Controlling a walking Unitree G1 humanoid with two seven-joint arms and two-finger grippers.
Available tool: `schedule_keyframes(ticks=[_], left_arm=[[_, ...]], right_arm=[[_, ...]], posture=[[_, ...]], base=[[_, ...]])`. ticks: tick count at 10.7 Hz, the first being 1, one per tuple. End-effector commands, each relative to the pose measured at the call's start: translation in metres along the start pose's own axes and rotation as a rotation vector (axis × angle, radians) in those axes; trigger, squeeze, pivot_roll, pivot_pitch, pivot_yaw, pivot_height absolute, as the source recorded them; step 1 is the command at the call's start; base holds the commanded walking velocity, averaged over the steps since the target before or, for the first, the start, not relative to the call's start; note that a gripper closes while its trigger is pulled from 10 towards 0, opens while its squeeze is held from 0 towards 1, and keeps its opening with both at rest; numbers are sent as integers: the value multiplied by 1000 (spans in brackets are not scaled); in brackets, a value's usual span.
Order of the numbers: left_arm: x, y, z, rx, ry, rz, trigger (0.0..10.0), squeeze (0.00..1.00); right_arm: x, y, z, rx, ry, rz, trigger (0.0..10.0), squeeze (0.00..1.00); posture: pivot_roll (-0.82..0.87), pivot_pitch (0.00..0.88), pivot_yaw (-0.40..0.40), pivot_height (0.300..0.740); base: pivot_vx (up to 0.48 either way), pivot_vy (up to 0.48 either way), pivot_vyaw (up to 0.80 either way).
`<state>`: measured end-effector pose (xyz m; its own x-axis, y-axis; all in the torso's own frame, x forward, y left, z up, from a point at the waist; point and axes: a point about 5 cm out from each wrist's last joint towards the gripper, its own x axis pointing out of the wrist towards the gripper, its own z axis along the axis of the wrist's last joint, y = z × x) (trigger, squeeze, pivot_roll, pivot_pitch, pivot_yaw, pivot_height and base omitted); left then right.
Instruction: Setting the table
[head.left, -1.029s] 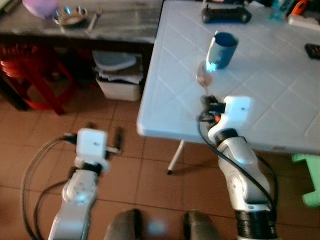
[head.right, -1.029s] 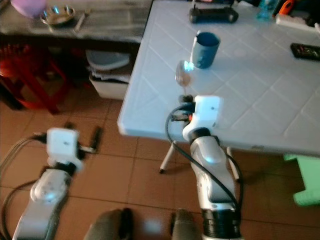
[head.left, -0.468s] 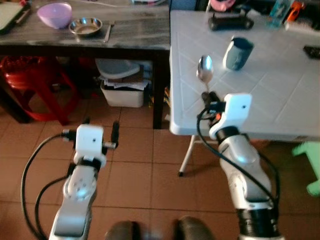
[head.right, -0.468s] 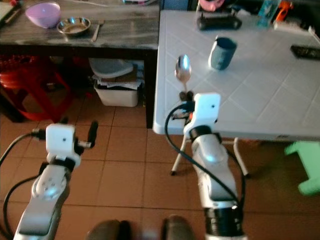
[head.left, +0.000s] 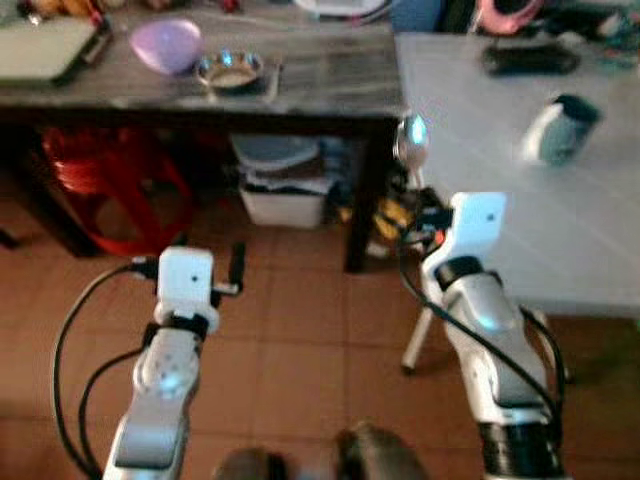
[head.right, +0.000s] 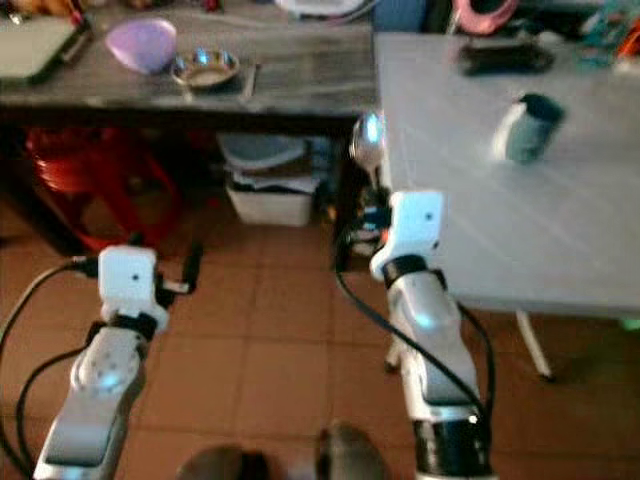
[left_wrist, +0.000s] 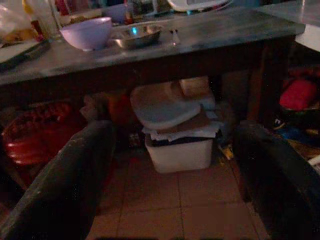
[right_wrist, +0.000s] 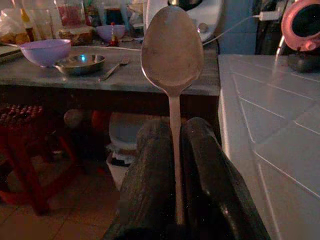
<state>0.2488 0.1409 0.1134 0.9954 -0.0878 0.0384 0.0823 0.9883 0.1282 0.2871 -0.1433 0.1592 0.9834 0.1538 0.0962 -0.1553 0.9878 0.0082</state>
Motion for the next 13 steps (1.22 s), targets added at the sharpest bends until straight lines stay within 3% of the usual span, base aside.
schedule_keyframes(ticks=[1,13], left_arm=[[-1,3,2,26,-11,2,10000,0],[-2,-7,10,-11,-50,-60,10000,0]], right_arm=[[1,0,6,7,-26,-4,10000,0],[3,-2,0,26,-2,-51,10000,0]], posture=[[-28,106,7,740],[-26,112,15,740]], base=[[390,281,0],[475,0,0]])
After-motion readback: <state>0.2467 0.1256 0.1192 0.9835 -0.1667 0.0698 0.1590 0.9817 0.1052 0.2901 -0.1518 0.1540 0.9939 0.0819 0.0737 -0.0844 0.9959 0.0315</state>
